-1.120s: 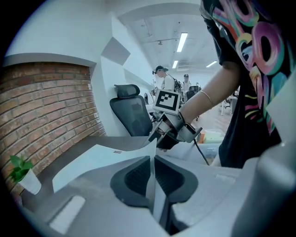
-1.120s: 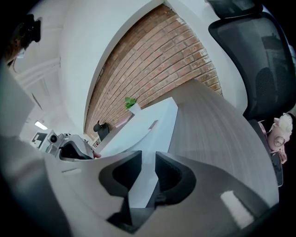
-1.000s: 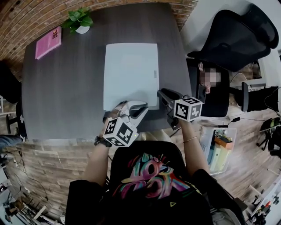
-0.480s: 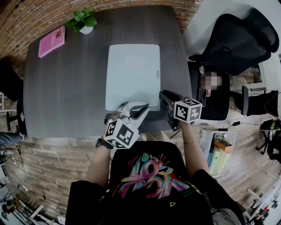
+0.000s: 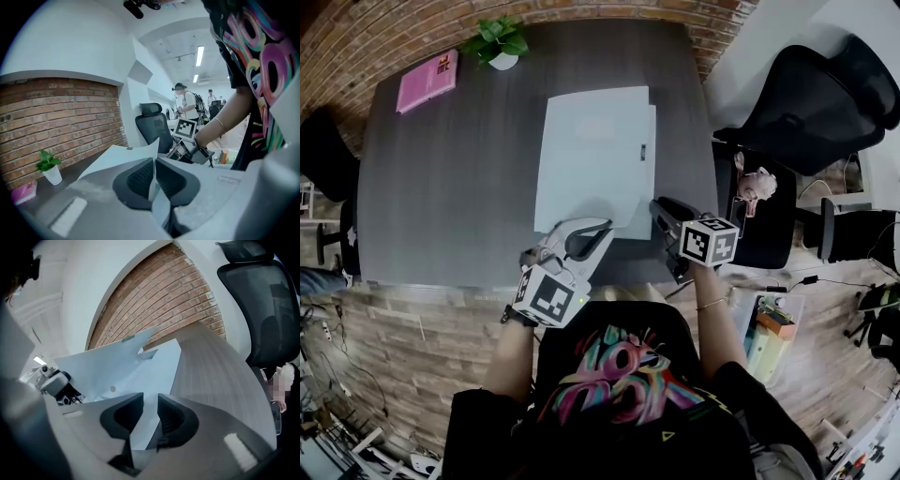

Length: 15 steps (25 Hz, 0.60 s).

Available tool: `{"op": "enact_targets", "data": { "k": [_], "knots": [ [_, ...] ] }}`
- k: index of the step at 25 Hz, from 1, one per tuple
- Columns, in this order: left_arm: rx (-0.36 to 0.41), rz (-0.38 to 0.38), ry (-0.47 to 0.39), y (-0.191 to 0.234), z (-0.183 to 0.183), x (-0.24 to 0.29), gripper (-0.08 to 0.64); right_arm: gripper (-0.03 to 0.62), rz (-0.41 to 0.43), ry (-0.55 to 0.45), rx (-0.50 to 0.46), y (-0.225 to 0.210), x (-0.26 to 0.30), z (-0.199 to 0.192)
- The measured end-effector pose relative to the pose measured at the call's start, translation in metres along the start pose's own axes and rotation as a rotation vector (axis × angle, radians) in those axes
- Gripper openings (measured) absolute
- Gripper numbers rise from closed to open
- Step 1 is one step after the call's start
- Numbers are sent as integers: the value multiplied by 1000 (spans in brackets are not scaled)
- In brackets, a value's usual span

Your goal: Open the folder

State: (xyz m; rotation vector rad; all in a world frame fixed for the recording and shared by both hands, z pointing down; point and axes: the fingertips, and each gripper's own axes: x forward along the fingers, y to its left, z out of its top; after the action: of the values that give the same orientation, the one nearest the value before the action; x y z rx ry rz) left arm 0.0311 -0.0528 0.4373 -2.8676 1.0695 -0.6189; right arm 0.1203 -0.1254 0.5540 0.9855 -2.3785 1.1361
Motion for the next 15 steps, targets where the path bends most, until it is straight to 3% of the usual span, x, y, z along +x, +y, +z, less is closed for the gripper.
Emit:
{"op": "enact_targets", "data": {
  "k": [4, 12, 15],
  "knots": [
    [-32, 74, -103, 18, 21, -18, 11, 98, -6, 5, -15, 0, 0, 1],
    [-42, 194, -182, 48, 34, -58, 6, 98, -19, 14, -38, 0, 0, 1],
    [-142, 252, -178, 57, 25, -73, 5, 98, -28, 14, -48, 1, 0, 1]
  ]
}}
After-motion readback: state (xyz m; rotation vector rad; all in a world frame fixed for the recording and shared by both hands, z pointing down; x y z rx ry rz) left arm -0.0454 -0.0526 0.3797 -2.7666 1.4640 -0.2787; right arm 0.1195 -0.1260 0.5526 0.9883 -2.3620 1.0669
